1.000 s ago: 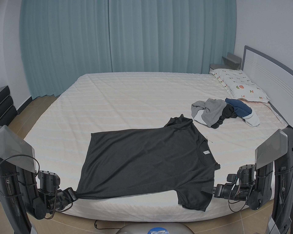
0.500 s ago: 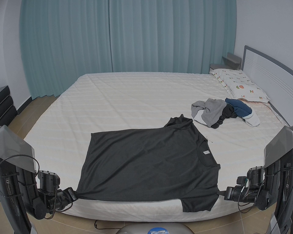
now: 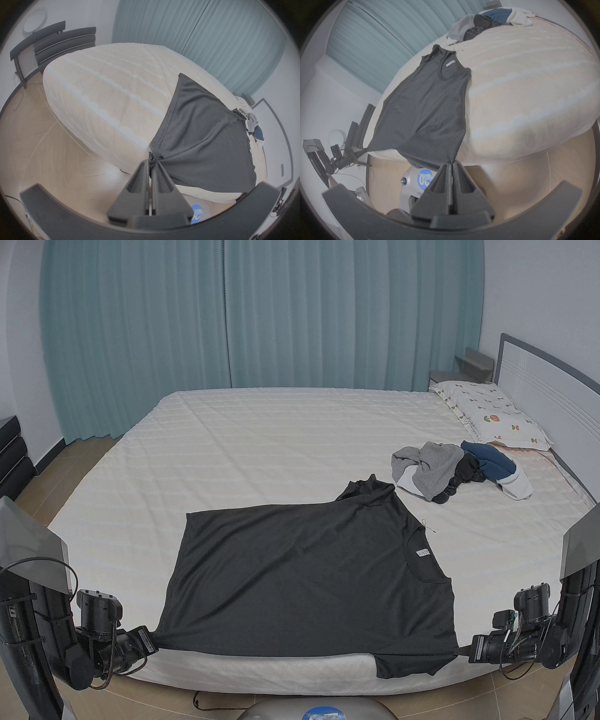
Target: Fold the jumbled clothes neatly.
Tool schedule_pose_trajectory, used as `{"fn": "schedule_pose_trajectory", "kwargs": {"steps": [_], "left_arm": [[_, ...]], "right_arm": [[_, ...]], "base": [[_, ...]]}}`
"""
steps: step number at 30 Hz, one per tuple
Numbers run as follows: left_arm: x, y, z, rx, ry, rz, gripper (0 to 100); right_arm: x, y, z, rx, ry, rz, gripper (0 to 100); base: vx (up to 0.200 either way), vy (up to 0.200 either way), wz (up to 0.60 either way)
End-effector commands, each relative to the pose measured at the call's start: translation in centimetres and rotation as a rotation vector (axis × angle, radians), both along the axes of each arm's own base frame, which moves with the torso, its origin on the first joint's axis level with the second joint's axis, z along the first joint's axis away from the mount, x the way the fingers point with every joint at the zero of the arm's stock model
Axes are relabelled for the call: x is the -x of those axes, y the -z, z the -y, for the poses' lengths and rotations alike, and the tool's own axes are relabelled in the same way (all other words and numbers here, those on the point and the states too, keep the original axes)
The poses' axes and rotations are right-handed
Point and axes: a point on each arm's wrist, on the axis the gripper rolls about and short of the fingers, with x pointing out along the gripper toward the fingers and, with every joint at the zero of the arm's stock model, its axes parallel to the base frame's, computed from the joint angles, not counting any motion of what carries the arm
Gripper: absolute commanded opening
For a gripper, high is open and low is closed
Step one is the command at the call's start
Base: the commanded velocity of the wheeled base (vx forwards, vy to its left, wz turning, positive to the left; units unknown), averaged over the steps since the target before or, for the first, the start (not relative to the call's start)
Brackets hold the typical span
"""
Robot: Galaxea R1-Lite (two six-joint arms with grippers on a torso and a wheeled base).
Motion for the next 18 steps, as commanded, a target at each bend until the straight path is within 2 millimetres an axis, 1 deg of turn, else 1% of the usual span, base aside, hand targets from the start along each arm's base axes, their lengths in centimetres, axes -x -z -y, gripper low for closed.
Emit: {"fn": "schedule_pose_trajectory", "kwargs": {"steps": [1, 4, 5, 8, 10, 11, 18], "left_arm": [[0.8, -0.4, -0.1, -0.029, 0.003, -0.029, 0], [1.3, -0.6, -0.1, -0.044, 0.016, -0.064, 0], [1.4, -0.7, -0.1, -0.055, 0.024, -0.068, 0], [1.5, -0.9, -0.2, -0.077, 0.028, -0.068, 0], [1.6, -0.8, -0.2, -0.090, 0.024, -0.076, 0], [1.9, -0.6, -0.3, -0.125, 0.017, -0.112, 0], [2.4, -0.5, -0.2, -0.153, 0.032, -0.163, 0]], "right_arm": [[0.8, -1.4, 0.1, 0.034, -0.001, 0.022, 0], [1.2, -1.8, 0.2, 0.053, 0.007, 0.004, 0], [1.6, -2.2, 0.2, 0.063, -0.004, -0.006, 0], [2.5, -2.4, 0.4, 0.091, -0.040, -0.049, 0], [2.7, -2.4, 0.3, 0.096, -0.049, -0.062, 0], [3.1, -2.5, 0.4, 0.102, -0.058, -0.081, 0], [3.9, -3.3, 0.4, 0.112, -0.068, -0.092, 0]], "base": [[0.000, 0.000, 0.00], [0.000, 0.000, 0.00], [0.000, 0.000, 0.00], [0.000, 0.000, 0.00], [0.000, 0.000, 0.00], [0.000, 0.000, 0.00], [0.000, 0.000, 0.00]]}}
